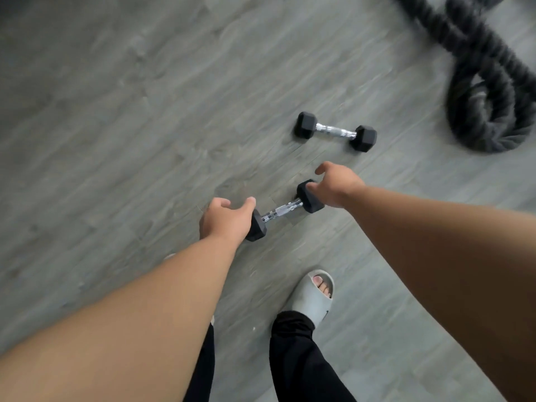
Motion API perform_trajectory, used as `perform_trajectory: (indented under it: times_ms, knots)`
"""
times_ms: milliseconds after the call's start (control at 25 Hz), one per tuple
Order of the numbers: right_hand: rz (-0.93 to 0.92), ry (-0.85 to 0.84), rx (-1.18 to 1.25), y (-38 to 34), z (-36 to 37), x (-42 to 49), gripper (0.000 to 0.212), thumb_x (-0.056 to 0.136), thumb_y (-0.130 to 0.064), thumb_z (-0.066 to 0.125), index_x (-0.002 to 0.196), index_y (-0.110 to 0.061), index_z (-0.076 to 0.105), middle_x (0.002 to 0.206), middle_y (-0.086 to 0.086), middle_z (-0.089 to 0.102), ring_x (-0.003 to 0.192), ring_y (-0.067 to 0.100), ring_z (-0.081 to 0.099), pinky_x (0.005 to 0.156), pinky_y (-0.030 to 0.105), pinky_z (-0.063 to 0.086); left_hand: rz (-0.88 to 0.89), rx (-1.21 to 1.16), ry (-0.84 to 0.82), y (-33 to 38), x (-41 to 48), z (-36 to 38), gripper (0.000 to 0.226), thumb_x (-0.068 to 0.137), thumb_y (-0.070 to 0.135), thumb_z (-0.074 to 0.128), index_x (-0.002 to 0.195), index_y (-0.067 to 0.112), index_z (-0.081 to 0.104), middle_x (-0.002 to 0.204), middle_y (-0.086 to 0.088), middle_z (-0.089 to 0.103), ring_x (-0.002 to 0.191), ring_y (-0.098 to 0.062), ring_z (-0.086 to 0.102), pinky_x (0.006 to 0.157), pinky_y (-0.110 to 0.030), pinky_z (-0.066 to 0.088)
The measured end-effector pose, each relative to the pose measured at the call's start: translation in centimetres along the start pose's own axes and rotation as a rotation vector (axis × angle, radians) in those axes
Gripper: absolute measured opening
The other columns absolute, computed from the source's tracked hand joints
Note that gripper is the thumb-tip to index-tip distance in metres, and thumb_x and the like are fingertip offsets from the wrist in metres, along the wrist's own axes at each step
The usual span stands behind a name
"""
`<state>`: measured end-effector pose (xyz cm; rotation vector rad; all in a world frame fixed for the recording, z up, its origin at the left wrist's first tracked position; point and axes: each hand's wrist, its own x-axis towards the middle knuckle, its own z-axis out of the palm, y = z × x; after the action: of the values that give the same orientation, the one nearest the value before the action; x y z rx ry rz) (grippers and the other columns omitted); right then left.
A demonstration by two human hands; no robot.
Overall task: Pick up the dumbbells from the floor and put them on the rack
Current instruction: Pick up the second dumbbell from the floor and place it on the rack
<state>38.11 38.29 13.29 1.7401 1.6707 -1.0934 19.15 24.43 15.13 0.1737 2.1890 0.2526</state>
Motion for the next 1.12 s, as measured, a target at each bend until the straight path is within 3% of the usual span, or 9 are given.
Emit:
perform_trajectory:
  times_ms: [120,280,400,560,720,800,920,1040,1120]
  knots:
    - [0.004,0.009,-0.018,1.6,4.2,5.9,0.062,0.092,-0.048,0.062,0.146,-0.021,0.046,0.140,0.012,0.053,0.119,0.032,0.058,0.088,0.036,0.045,-0.068,-0.045,0.007,-3.3,5.1,5.1,0.079,0.071,0.065,0.074,0.136,0.025,0.052,0.134,-0.003,0.056,0.109,-0.027,0.057,0.093,-0.038,0.049]
    - [0.035,-0.010,0.017,3.9,9.0,10.4,0.072,0.086,-0.054,0.070,0.146,-0.022,0.046,0.140,0.013,0.048,0.117,0.034,0.059,0.086,0.034,0.045,-0.098,-0.109,-0.054,-5.5,9.0,10.4,0.098,0.063,0.066,0.078,0.147,0.028,0.042,0.137,-0.002,0.054,0.114,-0.030,0.059,0.092,-0.037,0.051]
    - [0.032,0.020,0.062,5.5,11.5,12.2,0.079,0.083,-0.055,0.075,0.149,-0.029,0.041,0.139,0.012,0.047,0.116,0.034,0.058,0.083,0.032,0.042,-0.077,-0.040,-0.026,-7.4,11.4,12.6,0.094,0.061,0.062,0.084,0.141,0.027,0.048,0.134,-0.001,0.057,0.111,-0.028,0.057,0.091,-0.036,0.047]
    - [-0.010,0.049,0.036,6.4,12.0,13.1,0.082,0.084,-0.052,0.074,0.152,-0.031,0.034,0.132,0.013,0.055,0.117,0.032,0.057,0.082,0.032,0.043,-0.046,-0.101,-0.132,-10.2,13.2,12.9,0.077,0.059,0.048,0.095,0.122,0.029,0.055,0.110,0.013,0.064,0.105,-0.019,0.062,0.081,-0.031,0.046]
    - [-0.003,0.057,0.000,6.3,11.9,13.1,0.081,0.083,-0.045,0.074,0.153,-0.030,0.035,0.130,0.013,0.056,0.106,0.028,0.056,0.075,0.031,0.046,-0.022,-0.153,-0.187,-10.6,13.9,13.3,0.085,0.060,0.048,0.096,0.130,0.025,0.053,0.116,0.007,0.066,0.104,-0.020,0.063,0.092,-0.041,0.054]
    - [0.008,0.087,-0.003,6.1,11.9,13.0,0.082,0.080,-0.044,0.076,0.151,-0.030,0.038,0.127,0.013,0.057,0.095,0.024,0.053,0.072,0.031,0.049,-0.007,-0.151,-0.165,-10.7,14.1,13.8,0.076,0.061,0.044,0.095,0.122,0.026,0.054,0.110,0.008,0.066,0.094,-0.013,0.063,0.077,-0.031,0.051]
    - [0.033,0.115,0.028,5.8,12.1,12.3,0.081,0.074,-0.043,0.081,0.145,-0.028,0.044,0.121,0.011,0.060,0.091,0.027,0.064,0.074,0.038,0.061,0.001,-0.124,-0.109,-10.7,14.2,13.5,0.067,0.057,0.043,0.092,0.111,0.030,0.053,0.097,0.013,0.062,0.078,-0.002,0.055,0.057,-0.023,0.038]
    - [0.085,0.125,0.096,4.3,13.2,9.4,0.081,0.067,-0.042,0.086,0.138,-0.026,0.051,0.114,0.007,0.060,0.083,0.025,0.066,0.058,0.031,0.059,0.015,-0.070,-0.091,-11.0,13.9,10.6,0.066,0.054,0.043,0.089,0.109,0.031,0.053,0.095,0.012,0.062,0.075,-0.001,0.053,0.053,-0.024,0.036]
    - [0.118,0.128,0.169,2.1,13.5,6.0,0.083,0.062,-0.041,0.089,0.135,-0.024,0.055,0.112,0.004,0.059,0.082,0.021,0.061,0.062,0.028,0.053,0.020,-0.054,-0.077,-11.2,12.8,6.7,0.066,0.053,0.043,0.089,0.108,0.031,0.055,0.096,0.010,0.065,0.075,-0.004,0.056,0.054,-0.024,0.039]
